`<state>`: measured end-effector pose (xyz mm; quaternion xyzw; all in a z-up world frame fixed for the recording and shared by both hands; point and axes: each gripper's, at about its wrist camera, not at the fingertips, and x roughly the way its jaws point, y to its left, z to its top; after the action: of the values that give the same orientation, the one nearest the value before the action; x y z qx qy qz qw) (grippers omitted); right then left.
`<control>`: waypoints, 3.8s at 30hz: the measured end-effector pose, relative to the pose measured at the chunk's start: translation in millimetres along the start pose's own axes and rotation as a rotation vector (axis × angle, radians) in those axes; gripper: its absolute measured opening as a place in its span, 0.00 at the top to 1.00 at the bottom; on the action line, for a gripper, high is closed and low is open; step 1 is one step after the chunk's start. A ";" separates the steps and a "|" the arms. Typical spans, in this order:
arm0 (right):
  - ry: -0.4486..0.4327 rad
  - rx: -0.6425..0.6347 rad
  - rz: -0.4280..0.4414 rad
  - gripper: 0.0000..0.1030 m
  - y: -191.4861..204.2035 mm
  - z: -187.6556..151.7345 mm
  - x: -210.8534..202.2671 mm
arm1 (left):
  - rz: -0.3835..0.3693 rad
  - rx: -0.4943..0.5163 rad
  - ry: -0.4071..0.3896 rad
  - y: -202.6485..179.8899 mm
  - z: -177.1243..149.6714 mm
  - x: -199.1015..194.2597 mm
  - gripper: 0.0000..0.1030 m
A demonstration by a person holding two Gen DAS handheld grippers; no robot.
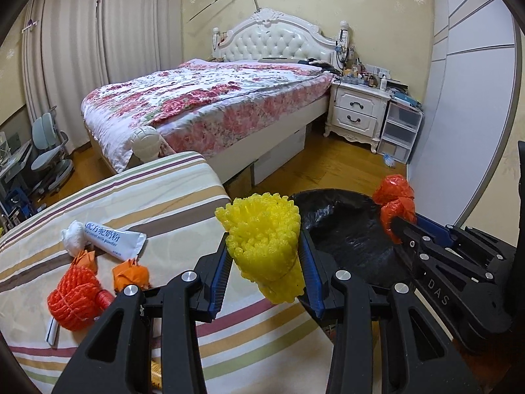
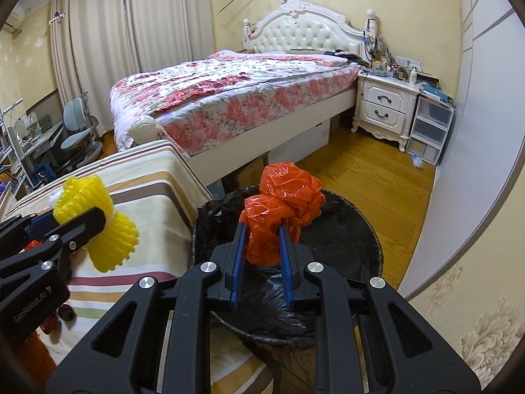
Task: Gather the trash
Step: 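Carry the yellow net and orange bag in both tools over the black bin, then open both tools to drop the net and bag into the bin, then move both open tools back over the trash pile on the bed, then grasp the dark red cloth with the left tool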
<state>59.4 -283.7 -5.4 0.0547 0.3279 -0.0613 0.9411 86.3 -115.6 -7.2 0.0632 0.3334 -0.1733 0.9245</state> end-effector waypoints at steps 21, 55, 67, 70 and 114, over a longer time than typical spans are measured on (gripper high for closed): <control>0.059 0.058 -0.034 0.81 -36.6 1.9 41.3 | 0.018 0.061 0.065 -36.1 12.0 56.9 0.59; 0.064 0.056 -0.009 0.54 -4.2 -20.6 11.6 | 0.137 0.041 0.064 -5.9 -14.9 -0.6 0.24; 0.069 -0.025 0.086 0.53 57.8 -54.0 -26.3 | 0.218 -0.050 0.071 55.0 -61.5 -57.3 0.24; 0.072 -0.047 0.110 0.53 72.1 -59.9 -32.4 | 0.241 -0.071 0.078 69.5 -75.1 -66.5 0.24; 0.110 -0.249 0.256 0.53 175.1 -72.1 -36.8 | 0.212 -0.223 0.140 158.5 -138.7 -98.7 0.78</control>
<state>13.2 -97.8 -27.6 -0.0177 0.3744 0.1033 0.9213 -9.6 91.8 -50.7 0.0069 0.4056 -0.0319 0.9135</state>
